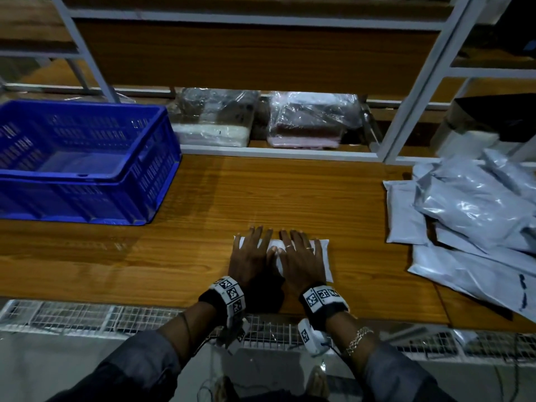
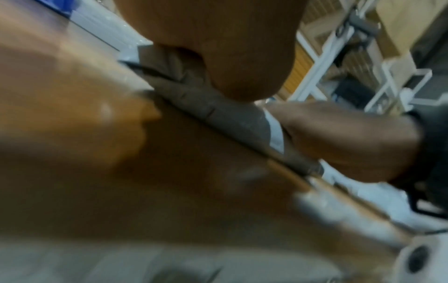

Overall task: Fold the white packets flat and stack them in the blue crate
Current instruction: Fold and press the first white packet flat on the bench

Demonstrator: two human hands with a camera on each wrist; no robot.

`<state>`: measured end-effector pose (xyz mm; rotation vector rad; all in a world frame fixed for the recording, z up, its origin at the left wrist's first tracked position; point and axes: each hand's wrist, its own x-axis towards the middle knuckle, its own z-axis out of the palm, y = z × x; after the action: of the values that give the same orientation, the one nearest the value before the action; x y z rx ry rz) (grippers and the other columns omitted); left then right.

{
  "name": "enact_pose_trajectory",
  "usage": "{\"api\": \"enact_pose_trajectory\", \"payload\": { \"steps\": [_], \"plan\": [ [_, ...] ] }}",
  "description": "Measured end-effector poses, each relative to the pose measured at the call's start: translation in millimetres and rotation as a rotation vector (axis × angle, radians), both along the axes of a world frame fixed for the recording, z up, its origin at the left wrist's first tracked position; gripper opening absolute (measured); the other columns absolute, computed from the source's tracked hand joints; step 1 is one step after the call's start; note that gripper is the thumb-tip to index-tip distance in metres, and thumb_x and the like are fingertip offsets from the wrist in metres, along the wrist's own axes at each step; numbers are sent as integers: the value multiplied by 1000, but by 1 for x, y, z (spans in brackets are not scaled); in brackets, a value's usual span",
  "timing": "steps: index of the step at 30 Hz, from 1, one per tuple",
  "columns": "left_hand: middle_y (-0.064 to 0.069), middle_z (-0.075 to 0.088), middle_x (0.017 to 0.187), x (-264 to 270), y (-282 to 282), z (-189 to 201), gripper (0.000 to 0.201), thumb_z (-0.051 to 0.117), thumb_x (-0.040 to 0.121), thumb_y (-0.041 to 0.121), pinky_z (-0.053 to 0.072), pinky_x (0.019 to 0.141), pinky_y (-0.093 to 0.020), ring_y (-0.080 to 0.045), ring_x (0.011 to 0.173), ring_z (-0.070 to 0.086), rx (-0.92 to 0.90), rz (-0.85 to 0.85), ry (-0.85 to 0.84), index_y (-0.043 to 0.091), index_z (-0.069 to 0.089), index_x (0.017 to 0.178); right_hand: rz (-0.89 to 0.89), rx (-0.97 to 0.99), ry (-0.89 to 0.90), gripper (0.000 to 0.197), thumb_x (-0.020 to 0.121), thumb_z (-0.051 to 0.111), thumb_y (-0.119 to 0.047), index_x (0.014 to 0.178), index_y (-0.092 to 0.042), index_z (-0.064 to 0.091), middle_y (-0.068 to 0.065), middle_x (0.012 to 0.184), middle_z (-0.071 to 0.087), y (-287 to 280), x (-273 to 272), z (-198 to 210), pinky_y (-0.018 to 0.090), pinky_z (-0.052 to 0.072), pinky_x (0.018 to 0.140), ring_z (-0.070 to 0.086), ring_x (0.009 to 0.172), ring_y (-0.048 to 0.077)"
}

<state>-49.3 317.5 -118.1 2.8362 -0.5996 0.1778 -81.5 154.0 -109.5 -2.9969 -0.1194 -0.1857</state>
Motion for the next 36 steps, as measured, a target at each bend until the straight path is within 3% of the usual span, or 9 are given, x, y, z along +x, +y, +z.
{"api": "enact_pose_trajectory", "payload": {
  "steps": [2, 7, 12, 16, 20, 24, 28, 33, 36],
  "plan": [
    [-16, 47, 152, -2, -1, -5, 60, 33, 101, 47, 34, 112, -61, -33, 141, 44, 22, 17, -9, 15, 46, 150, -9, 6, -9, 57, 102, 27, -46, 151, -24, 43, 7, 152, 48, 2, -2, -4, 56, 26, 117, 42, 142, 26],
    [-13, 29, 163, 0, 5, -21, 80, 50, 90, 63, 15, 121, -60, -31, 153, 22, 131, -42, 38, 21, 35, 156, 14, 23, 10, 54, 106, 30, -46, 154, -24, 38, 6, 161, 35, 1, 0, -9, 55, 13, 122, 28, 151, 26],
    [-19, 41, 155, 1, 2, -15, 74, 44, 89, 61, 30, 114, -62, -36, 141, 43, 85, -34, 15, 19, 44, 150, 23, 78, 33, 53, 106, 29, -44, 154, -23, 39, 6, 159, 38, -1, 4, -13, 53, 16, 122, 31, 149, 24],
    [-23, 33, 159, 5, 0, -10, 73, 22, 97, 62, 25, 117, -61, -39, 147, 33, 37, 23, 33, 21, 35, 156, 23, 115, 64, 63, 106, 15, -54, 153, -21, 40, 6, 159, 38, -9, 9, -14, 51, 21, 122, 37, 146, 25],
    [-27, 26, 161, 4, 4, -8, 74, 17, 99, 62, 25, 118, -59, -40, 149, 27, -32, 115, 24, 20, 28, 159, -80, 167, 51, 86, 96, -2, -69, 157, -18, 30, 8, 166, 23, -23, 5, -14, 47, 3, 125, 18, 154, 24],
    [-29, 14, 163, 2, 6, -16, 78, 11, 99, 69, 14, 122, -56, -41, 152, 17, -103, 112, 42, 23, 25, 160, -117, 188, 70, 100, 88, -12, -75, 159, -14, 25, 12, 167, 15, -27, 4, -15, 47, -1, 126, 10, 155, 27],
    [-29, 14, 163, 0, 7, -21, 71, 22, 101, 63, 15, 121, -58, -42, 151, 16, -173, 70, 29, 23, 25, 160, -110, 232, 67, 98, 90, -10, -74, 157, -14, 28, 12, 167, 15, -26, 3, -16, 47, 0, 126, 11, 154, 28],
    [-31, 21, 160, 3, 4, -17, 80, 5, 99, 68, 19, 120, -61, -45, 148, 23, -154, 95, 48, 21, 30, 159, -118, 206, 98, 88, 93, 2, -69, 157, -16, 28, 10, 167, 16, -26, 4, -14, 46, 0, 126, 12, 154, 27],
    [-30, 27, 159, 5, 5, -9, 73, 13, 102, 61, 22, 118, -64, -44, 147, 28, -112, 79, 17, 19, 32, 158, -92, 177, 99, 85, 93, 3, -64, 155, -15, 34, 11, 165, 23, -25, 6, -8, 48, -1, 125, 14, 154, 27]
  ]
}}
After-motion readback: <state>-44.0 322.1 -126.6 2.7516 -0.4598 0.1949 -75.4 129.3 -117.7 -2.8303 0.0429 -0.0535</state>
